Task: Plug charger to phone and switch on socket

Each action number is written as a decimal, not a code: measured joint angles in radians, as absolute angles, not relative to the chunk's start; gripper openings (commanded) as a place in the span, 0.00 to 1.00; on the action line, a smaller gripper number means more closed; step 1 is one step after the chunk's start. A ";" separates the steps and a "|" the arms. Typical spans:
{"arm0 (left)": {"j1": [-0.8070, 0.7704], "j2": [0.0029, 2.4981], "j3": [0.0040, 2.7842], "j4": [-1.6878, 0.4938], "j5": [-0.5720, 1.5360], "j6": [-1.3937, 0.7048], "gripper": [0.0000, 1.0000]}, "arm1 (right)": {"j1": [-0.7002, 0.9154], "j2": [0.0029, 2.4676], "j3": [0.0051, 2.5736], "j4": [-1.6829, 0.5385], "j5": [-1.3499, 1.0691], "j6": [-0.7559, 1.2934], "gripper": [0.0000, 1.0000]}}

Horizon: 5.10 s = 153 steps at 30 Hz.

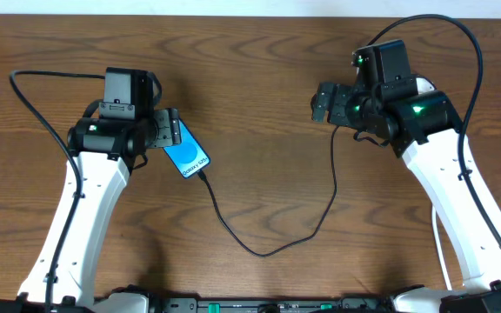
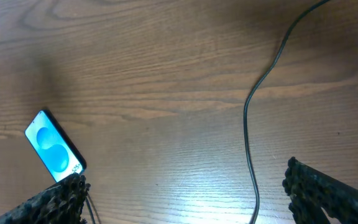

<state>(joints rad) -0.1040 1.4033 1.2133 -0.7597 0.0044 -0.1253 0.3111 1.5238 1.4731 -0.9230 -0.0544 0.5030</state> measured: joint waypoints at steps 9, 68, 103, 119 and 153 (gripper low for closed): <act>-0.104 1.403 1.213 -0.760 -0.004 -0.122 0.79 | 0.311 1.524 1.473 -0.923 -0.054 0.503 0.99; -0.104 0.996 0.924 -0.423 -0.006 -0.123 0.79 | 0.311 1.524 1.473 -0.923 -0.054 0.503 0.99; -0.070 0.186 0.056 0.280 -0.006 -0.122 0.79 | 0.311 1.524 1.473 -0.923 -0.052 0.503 0.99; -0.054 0.026 0.007 0.180 -0.006 -0.122 0.79 | 0.311 1.524 1.473 -0.923 -0.052 0.503 0.99; -0.054 0.010 0.015 -0.023 0.009 -0.036 0.79 | 0.311 1.524 1.473 -0.923 -0.052 0.503 0.99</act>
